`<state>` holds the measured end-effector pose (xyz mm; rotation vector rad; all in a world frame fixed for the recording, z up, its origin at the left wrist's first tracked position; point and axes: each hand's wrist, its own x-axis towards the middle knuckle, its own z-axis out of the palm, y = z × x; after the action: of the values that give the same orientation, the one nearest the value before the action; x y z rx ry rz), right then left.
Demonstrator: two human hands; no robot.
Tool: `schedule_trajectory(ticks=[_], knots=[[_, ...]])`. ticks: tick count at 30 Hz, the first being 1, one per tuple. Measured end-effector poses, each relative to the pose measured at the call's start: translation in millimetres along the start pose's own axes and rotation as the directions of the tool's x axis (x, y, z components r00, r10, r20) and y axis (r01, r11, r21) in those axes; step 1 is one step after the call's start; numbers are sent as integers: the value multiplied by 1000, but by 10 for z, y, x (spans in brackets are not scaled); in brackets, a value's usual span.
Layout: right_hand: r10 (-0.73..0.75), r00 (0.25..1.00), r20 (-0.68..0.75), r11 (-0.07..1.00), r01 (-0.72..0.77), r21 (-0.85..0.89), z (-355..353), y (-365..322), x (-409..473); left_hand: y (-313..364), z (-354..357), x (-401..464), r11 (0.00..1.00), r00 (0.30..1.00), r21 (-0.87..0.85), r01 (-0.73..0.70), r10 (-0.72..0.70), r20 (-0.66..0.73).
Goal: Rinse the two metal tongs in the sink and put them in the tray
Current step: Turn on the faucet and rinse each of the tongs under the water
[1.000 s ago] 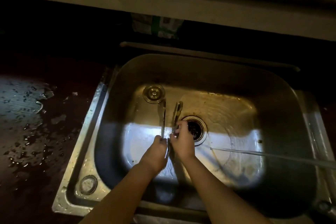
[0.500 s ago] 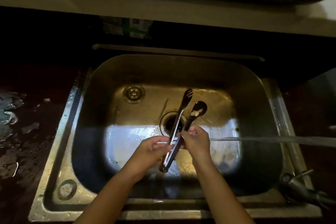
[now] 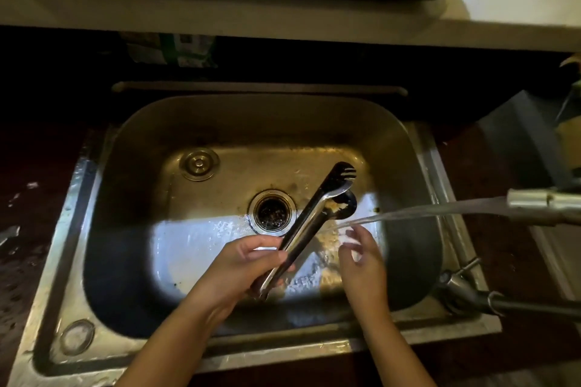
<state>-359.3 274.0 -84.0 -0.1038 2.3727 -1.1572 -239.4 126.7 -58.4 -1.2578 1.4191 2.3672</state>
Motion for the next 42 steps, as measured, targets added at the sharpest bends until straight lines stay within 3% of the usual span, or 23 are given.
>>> schedule_trajectory(ticks=[2, 4, 7, 10, 15, 19, 20, 21, 25, 26, 29, 31, 33, 36, 37, 38, 42], knots=[[-291, 956, -38, 922, 270, -277, -67, 10, -63, 26, 10, -21, 1000, 1000, -3, 4, -4, -3], [-522, 851, 60, 767, 499, -402, -74, -43, -91, 55, 13, -28, 1000, 1000, 10, 3, -3, -14], [-635, 751, 181, 645, 644, -412, -74, -106, -79, 90, 27, -28, 999, 1000, 36, 10, -10, -24], [-702, 688, 186, 601, 712, -364, -115, -114, -51, 105, 43, -44, 998, 1000, 68, 14, -12, -20], [-679, 660, 321, 544, 747, -383, -192, -6, 32, 101, 61, -71, 996, 1000, 93, 17, -17, 4], [-461, 857, 231, 637, 501, -586, -348, -57, 362, 80, 88, -73, 993, 999, 116, 19, -23, 37], [-427, 874, 232, 633, 472, -613, -356, -44, 397, 72, 97, -67, 994, 999, 111, 16, -21, 42], [-419, 869, 263, 628, 487, -608, -346, -38, 373, 64, 106, -56, 994, 999, 108, 11, -16, 46], [-542, 676, 499, 487, 736, -469, -252, 66, 97, 51, 119, 5, 992, 998, 129, -7, -1, 60], [-538, 666, 516, 464, 746, -479, -283, 55, 140, 49, 116, 21, 991, 998, 130, -4, -5, 67], [-452, 824, 342, 575, 562, -594, -435, -13, 447, 31, 129, 45, 993, 995, 115, 2, -13, 99], [-460, 852, 250, 574, 500, -649, -496, -64, 516, 23, 170, 62, 994, 994, 113, -6, -6, 107], [-490, 811, 319, 566, 575, -591, -452, -118, 335, 25, 232, 101, 994, 995, 106, -23, 12, 97], [-585, 587, 560, 442, 809, -387, -324, -61, -129, 38, 326, 179, 996, 997, 79, -30, 24, 75], [-591, 538, 601, 392, 843, -369, -318, -50, -166, 42, 348, 201, 997, 997, 68, -28, 23, 79], [-597, 536, 597, 372, 844, -385, -339, -83, -125, 47, 365, 215, 998, 996, 65, -24, 18, 87], [-532, 798, 283, 515, 570, -640, -495, -196, 286, 40, 406, 267, 997, 993, 76, -28, 19, 119]])
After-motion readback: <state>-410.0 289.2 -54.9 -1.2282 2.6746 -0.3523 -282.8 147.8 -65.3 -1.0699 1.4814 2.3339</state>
